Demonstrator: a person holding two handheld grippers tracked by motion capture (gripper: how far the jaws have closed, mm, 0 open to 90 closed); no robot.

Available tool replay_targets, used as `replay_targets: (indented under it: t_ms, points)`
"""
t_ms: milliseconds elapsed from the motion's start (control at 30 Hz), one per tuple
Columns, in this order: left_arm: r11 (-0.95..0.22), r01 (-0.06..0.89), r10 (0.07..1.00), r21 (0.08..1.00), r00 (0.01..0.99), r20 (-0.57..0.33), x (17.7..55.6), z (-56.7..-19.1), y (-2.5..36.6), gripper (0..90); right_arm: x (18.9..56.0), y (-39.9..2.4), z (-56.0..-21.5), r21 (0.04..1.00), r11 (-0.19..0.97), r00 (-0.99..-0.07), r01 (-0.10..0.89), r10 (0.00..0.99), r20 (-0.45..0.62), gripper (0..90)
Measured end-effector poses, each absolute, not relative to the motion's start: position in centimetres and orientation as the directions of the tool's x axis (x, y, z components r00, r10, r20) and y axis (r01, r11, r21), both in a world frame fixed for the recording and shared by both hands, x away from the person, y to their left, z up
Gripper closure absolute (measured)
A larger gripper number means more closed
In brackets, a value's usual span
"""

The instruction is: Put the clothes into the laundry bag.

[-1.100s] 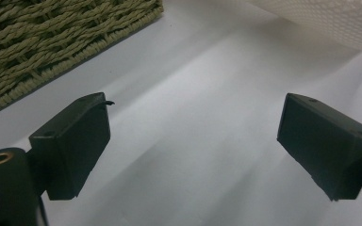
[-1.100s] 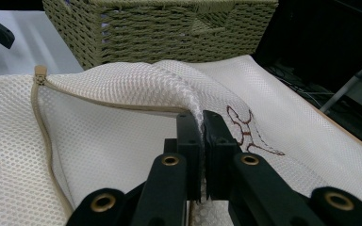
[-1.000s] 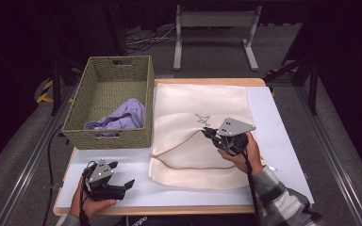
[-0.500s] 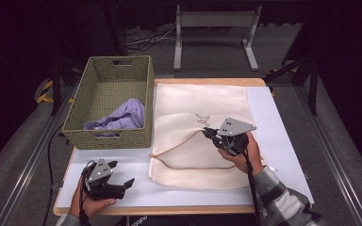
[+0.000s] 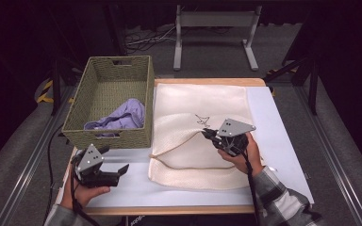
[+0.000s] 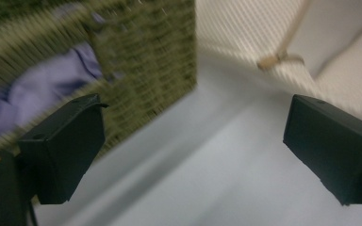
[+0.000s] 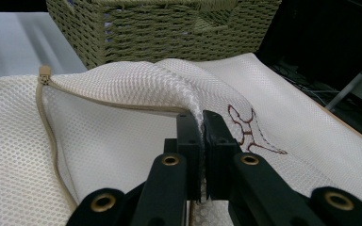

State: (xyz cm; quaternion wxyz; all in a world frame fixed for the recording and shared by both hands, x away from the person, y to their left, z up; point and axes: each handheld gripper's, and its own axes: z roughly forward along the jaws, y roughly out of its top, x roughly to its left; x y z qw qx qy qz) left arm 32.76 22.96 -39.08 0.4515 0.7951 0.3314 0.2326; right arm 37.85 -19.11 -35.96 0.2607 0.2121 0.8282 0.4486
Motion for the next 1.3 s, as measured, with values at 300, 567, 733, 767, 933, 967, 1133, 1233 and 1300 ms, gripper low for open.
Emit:
replay_targets:
  t_ms: [300, 567, 733, 767, 933, 967, 1133, 1233, 1300]
  points:
    - [-0.396, 0.252, 0.714, 0.883, 0.689, 0.124, 37.1, -34.2, 22.6, 3.5, 37.8, -19.2, -36.2, 0.851, 0.511, -0.78, 0.124, 0.58, -0.235, 86.8]
    - [-0.456, 0.253, 0.707, 0.853, 0.685, 0.175, 43.2, -32.0, 21.3, 4.4, 37.8, -19.2, -36.4, 0.848, 0.511, -0.787, 0.137, 0.577, -0.221, 86.8]
    - [-0.492, 0.285, 0.724, 0.822, 0.659, 0.204, 47.1, -32.2, 20.6, 5.7, 38.0, -19.2, -36.6, 0.847, 0.513, -0.796, 0.14, 0.567, -0.211, 86.7]
    - [-0.492, 0.285, 0.724, 0.822, 0.659, 0.204, 47.1, -32.2, 20.6, 5.8, 38.0, -19.2, -36.6, 0.847, 0.513, -0.796, 0.14, 0.567, -0.211, 86.7]
    - [-0.528, 0.376, 0.733, 0.761, 0.654, 0.185, 50.7, -34.1, 19.8, 6.0, 38.1, -19.1, -36.8, 0.845, 0.514, -0.804, 0.145, 0.56, -0.202, 86.8]
    - [-0.541, 0.39, 0.73, 0.745, 0.657, 0.186, 51.1, -34.5, 19.7, 5.9, 38.1, -19.1, -36.8, 0.844, 0.516, -0.804, 0.146, 0.559, -0.203, 86.8]
    - [-0.616, 0.421, 0.686, 0.666, 0.702, 0.192, 52.5, -35.8, 19.3, 8.1, 38.2, -19.1, -37.0, 0.839, 0.522, -0.808, 0.154, 0.555, -0.197, 86.7]
    - [-0.669, 0.426, 0.638, 0.61, 0.75, 0.177, 52.7, -36.3, 18.9, 6.6, 38.2, -19.0, -37.3, 0.835, 0.526, -0.812, 0.162, 0.552, -0.191, 86.7]
    - [-0.715, 0.387, 0.587, 0.582, 0.785, 0.198, 52.4, -36.4, 18.5, 6.4, 38.1, -19.1, -37.4, 0.834, 0.527, -0.813, 0.163, 0.55, -0.189, 86.5]
